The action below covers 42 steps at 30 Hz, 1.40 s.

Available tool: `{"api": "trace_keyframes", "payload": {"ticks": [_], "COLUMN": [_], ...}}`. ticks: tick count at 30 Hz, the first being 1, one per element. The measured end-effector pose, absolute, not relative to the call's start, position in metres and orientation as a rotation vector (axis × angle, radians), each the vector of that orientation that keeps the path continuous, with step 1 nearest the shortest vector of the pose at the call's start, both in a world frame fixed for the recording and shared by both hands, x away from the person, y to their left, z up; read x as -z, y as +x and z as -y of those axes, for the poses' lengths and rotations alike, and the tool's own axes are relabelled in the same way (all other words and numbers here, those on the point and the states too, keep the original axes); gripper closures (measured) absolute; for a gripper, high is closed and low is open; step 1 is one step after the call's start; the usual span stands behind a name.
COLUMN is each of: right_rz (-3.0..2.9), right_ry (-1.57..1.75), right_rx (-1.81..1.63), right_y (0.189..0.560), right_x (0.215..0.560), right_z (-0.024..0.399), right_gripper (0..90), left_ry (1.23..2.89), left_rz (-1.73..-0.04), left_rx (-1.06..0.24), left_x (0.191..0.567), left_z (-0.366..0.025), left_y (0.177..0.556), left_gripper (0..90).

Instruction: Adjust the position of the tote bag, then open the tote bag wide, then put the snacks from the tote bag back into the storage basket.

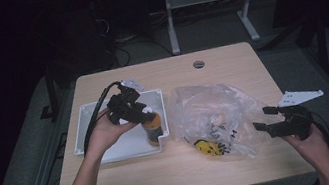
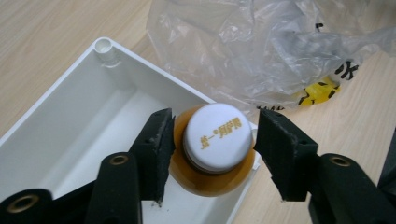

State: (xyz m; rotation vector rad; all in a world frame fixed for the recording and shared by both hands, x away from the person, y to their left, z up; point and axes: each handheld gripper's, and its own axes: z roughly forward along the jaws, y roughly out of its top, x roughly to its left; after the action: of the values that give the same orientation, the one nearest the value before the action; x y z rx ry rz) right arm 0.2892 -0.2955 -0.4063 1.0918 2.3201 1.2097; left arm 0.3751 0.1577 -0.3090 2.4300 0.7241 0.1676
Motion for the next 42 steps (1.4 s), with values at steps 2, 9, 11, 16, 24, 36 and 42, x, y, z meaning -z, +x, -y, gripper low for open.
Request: {"api": "trace_keyframes", "payload": {"ticks": [2, 9, 11, 16, 24, 36, 42], "right_rz": [-2.323, -2.320, -2.316, -2.315, -2.323, -2.332, -2.330], "right_ry": [1.095, 1.100, 1.102, 1.102, 1.097, 1.101, 1.113], "right_rx": [-1.208, -1.206, -1.209, -1.208, -1.206, -1.195, -1.195], "right_y": [0.289, 0.288, 0.287, 0.288, 0.290, 0.292, 0.291], "right_x": [0.406, 0.406, 0.406, 0.406, 0.405, 0.407, 0.407], "right_z": [0.295, 0.296, 0.298, 0.298, 0.296, 0.294, 0.294], "right_gripper": [28.6, 28.6, 28.6, 28.6, 28.5, 28.4, 28.2], "left_ry": [2.419, 2.369, 2.367, 2.344, 2.329, 2.311, 2.310], "left_rz": [-0.725, -0.733, -0.732, -0.753, -0.768, -0.804, -0.823], "left_rx": [-0.171, -0.177, -0.182, -0.185, -0.196, -0.196, -0.196], "left_x": [0.307, 0.298, 0.297, 0.296, 0.295, 0.303, 0.308], "left_z": [-0.159, -0.169, -0.173, -0.182, -0.193, -0.210, -0.218], "left_y": [0.374, 0.370, 0.370, 0.369, 0.365, 0.362, 0.360], "left_gripper": [41.4, 36.1, 35.6, 33.9, 32.9, 31.6, 31.5]}}
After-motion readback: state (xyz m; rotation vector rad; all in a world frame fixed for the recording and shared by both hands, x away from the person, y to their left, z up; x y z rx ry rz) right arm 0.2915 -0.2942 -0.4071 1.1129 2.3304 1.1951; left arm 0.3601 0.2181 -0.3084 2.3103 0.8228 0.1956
